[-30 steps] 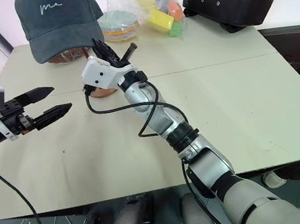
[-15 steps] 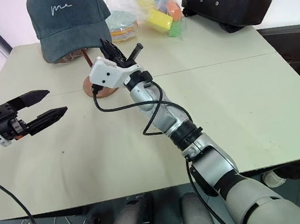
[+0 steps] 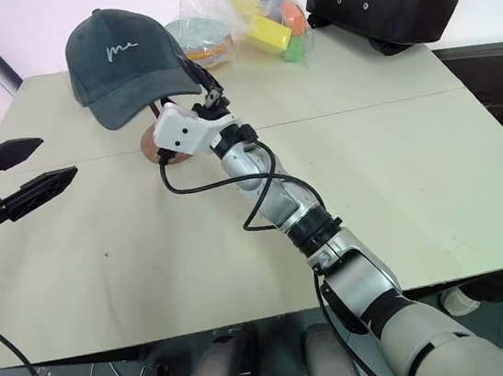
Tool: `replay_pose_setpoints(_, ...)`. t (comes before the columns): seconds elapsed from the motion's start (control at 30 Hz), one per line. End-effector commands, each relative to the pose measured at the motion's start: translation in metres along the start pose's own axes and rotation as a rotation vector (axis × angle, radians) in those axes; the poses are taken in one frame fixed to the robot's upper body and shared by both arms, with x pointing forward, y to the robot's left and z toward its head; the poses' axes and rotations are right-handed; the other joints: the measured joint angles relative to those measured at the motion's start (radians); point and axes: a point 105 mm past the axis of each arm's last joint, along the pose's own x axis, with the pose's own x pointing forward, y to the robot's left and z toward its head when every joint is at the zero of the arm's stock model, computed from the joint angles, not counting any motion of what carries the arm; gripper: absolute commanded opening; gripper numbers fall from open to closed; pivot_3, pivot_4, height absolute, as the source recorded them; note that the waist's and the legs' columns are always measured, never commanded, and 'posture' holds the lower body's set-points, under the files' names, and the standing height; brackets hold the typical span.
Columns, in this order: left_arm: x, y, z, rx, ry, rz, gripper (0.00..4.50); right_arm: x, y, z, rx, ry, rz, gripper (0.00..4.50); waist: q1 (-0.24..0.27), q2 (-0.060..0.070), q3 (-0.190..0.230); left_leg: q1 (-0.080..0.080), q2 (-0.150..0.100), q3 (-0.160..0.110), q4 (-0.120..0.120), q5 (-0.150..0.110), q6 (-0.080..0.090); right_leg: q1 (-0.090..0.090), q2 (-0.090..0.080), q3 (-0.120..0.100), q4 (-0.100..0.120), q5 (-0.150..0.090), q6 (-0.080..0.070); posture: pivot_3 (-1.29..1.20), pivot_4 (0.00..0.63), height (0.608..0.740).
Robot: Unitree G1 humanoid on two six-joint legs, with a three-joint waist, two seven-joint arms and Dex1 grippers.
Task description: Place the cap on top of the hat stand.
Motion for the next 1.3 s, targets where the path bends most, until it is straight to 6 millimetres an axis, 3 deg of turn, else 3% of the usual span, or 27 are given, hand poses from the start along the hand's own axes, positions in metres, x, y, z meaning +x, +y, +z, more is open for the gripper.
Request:
replay_pose_setpoints(0.03,-0.005,0.004,0.014,0.053,-0.024,0.014,4.50,-0.010,0.000,0.003,0.044,-0.002,0.107,4.46,0.002,0.000,0.000,0.000,0.000,0.000,0.000,0.000,0.000,0.000,0.000,0.000,0.000,0.000,0.000,0.00,0.150,0.740)
replay_pose_setpoints(0.2,-0.005,0.007,0.016,0.067,-0.022,0.011,4.50,-0.037,0.000,-0.020,0.076,0.106,0.301,4.46,0.003,0.000,0.000,0.000,0.000,0.000,0.000,-0.003,0.005,0.001,0.000,0.000,0.000,0.000,0.000,0.00,0.150,0.740)
replay_pose_setpoints(0.33,-0.006,0.011,0.021,0.081,-0.028,0.013,4.50,-0.052,-0.016,-0.036,0.110,0.183,0.386,4.46,0.002,0.000,0.000,0.000,0.000,0.000,0.000,-0.003,0.006,0.001,0.000,0.000,-0.001,0.000,0.000,0.00,0.150,0.740)
replay_pose_setpoints(0.43,-0.007,0.013,0.024,0.090,-0.031,0.013,4.50,-0.055,-0.043,-0.042,0.207,0.229,0.415,4.46,0.002,0.000,0.000,0.000,0.000,0.000,0.000,-0.004,0.006,0.001,-0.001,0.000,-0.001,0.000,0.000,0.00,0.150,0.740)
replay_pose_setpoints(0.6,-0.007,0.016,0.028,0.094,-0.043,0.012,4.50,-0.043,-0.097,-0.053,0.303,0.267,0.328,4.46,0.001,0.000,0.001,0.000,0.000,0.000,0.000,-0.004,0.006,0.000,-0.002,0.000,-0.001,0.000,0.000,0.00,0.150,0.740)
replay_pose_setpoints(0.73,-0.004,0.017,0.028,0.098,-0.050,0.011,4.50,-0.030,-0.119,-0.070,0.371,0.262,0.204,4.46,0.001,0.000,0.001,0.000,0.000,0.000,-0.001,-0.004,0.006,0.000,-0.002,-0.001,-0.001,0.000,-0.001,0.00,0.150,0.740)
replay_pose_setpoints(0.97,-0.006,0.018,0.035,0.106,-0.068,0.017,4.50,-0.011,-0.113,-0.085,0.666,0.232,0.100,4.46,-0.001,0.001,0.002,0.000,0.000,0.001,-0.002,-0.003,0.006,0.000,-0.002,0.000,-0.001,0.000,-0.001,0.00,0.150,0.740)
replay_pose_setpoints(1.3,-0.011,0.016,0.041,0.117,-0.081,0.035,4.50,0.004,-0.089,-0.083,0.933,0.209,0.177,4.46,-0.001,0.001,0.002,0.000,0.000,0.001,-0.003,-0.003,0.006,0.000,-0.002,0.000,-0.001,0.000,-0.001,0.00,0.150,0.740)
